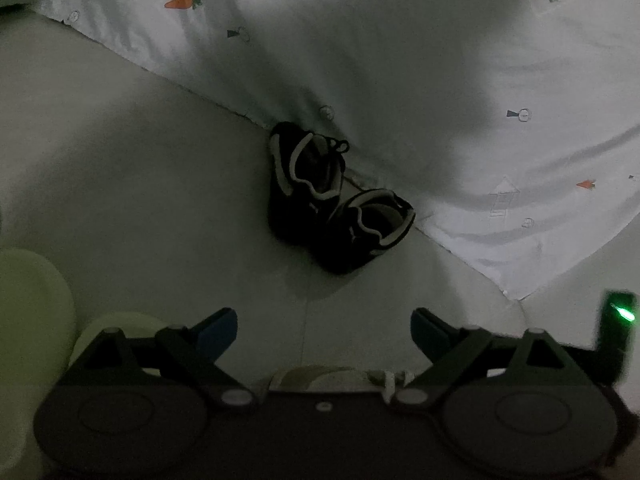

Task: Organize scattered shoes
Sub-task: 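Lower the high-top sneaker beside its mate with the right tool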

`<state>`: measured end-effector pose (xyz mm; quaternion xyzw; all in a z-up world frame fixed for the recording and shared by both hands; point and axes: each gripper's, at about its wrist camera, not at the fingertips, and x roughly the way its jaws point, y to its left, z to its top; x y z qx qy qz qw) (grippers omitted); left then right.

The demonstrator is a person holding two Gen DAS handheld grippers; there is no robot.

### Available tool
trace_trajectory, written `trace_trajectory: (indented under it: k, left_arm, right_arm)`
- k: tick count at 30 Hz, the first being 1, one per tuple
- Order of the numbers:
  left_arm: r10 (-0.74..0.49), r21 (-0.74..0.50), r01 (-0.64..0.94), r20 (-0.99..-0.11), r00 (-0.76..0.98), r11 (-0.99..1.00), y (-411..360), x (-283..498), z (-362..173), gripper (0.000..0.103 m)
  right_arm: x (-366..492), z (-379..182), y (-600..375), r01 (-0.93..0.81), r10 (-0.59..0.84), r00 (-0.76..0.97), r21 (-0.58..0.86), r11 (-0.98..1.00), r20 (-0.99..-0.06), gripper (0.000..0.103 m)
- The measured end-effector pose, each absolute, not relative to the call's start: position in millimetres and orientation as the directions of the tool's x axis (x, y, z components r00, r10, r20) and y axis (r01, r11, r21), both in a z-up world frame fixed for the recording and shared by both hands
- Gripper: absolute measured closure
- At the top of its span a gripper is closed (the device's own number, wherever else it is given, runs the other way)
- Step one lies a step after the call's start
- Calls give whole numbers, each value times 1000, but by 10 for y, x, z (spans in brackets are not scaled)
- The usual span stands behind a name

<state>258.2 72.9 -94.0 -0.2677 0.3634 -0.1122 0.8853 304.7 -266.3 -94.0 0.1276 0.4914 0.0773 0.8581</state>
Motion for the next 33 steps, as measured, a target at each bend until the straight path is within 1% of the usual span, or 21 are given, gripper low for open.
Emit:
trace_trajectory:
  k: [2, 5, 9, 11, 13, 18, 19, 21, 22, 25, 29, 31, 33]
  left_arm:
    - [-400, -559, 5, -587, 704, 829, 714, 2595, -964, 9]
    - [-409, -557, 18, -588, 698, 830, 670, 2594, -960, 9]
    - [-438, -558, 60, -575, 692, 827, 570, 2577, -914, 9]
    - [-452, -558, 78, -574, 683, 826, 522, 2576, -900, 9]
    - [-462, -551, 103, -569, 680, 828, 483, 2549, -867, 9]
    - [-460, -544, 111, -562, 687, 831, 502, 2478, -821, 9]
    - [-459, -543, 111, -562, 688, 832, 508, 2476, -819, 9]
    - [-453, -526, 124, -562, 692, 841, 531, 2443, -797, 9]
    - [-448, -515, 129, -563, 695, 847, 537, 2429, -786, 9]
    - [-435, -497, 130, -568, 698, 858, 540, 2434, -780, 9]
    - [-429, -503, 114, -572, 699, 857, 555, 2472, -804, 9]
    - [-432, -511, 111, -570, 699, 853, 556, 2496, -808, 9]
    - [-437, -517, 112, -567, 698, 848, 547, 2523, -816, 9]
  right_arm:
    - [2750, -838, -2790, 58, 296, 477, 366, 929, -827, 82]
    - [2432, -897, -2823, 86, 348, 410, 415, 906, -843, 82]
    - [2454, -1129, -2820, 123, 394, 328, 452, 883, -859, 82]
    - [2581, -1244, -2713, 103, 347, 273, 386, 917, -897, 82]
    - [2686, -1303, -2563, 52, 297, 252, 320, 946, -921, 82]
    - [2885, -1466, -2387, 9, 275, 207, 283, 959, -939, 82]
    - [2913, -1514, -2341, -9, 231, 205, 234, 972, -951, 82]
    - [2945, -1547, -2323, -12, 186, 213, 187, 982, -959, 82]
    - [2985, -1553, -2349, 4, 179, 217, 184, 983, -960, 83]
    - [3106, -1546, -2428, 49, 161, 238, 177, 983, -958, 83]
    - [3320, -1513, -2481, 91, 52, 317, 85, 992, -947, 82]
    - [3450, -1468, -2518, 89, 59, 368, 98, 991, -928, 83]
    - [3562, -1449, -2586, 104, 91, 426, 149, 983, -900, 83]
